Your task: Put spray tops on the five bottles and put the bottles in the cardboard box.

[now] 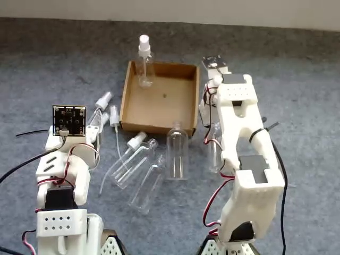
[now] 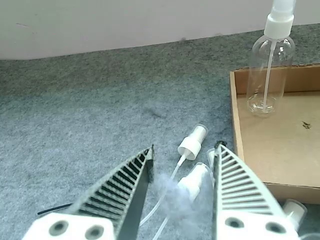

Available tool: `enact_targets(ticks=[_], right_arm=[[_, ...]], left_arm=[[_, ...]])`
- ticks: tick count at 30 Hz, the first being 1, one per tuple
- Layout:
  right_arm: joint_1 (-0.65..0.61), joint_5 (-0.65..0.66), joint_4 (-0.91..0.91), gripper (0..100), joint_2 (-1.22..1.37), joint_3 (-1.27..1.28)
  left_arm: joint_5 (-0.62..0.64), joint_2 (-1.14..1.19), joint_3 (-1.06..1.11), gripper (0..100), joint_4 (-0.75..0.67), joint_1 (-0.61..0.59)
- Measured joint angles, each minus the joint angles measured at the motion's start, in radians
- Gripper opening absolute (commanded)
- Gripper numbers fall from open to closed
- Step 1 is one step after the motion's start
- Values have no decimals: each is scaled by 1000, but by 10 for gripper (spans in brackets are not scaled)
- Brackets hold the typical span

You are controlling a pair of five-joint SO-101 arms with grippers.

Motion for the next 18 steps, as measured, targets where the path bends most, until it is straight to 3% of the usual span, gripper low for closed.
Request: enact_targets(ticks=[11,18], right_arm=[[2,0,-98,203,0,124],[6,0,-130,27,0,137]], left_arm=[[0,0,0,178,0,0],[0,0,0,178,0,0]])
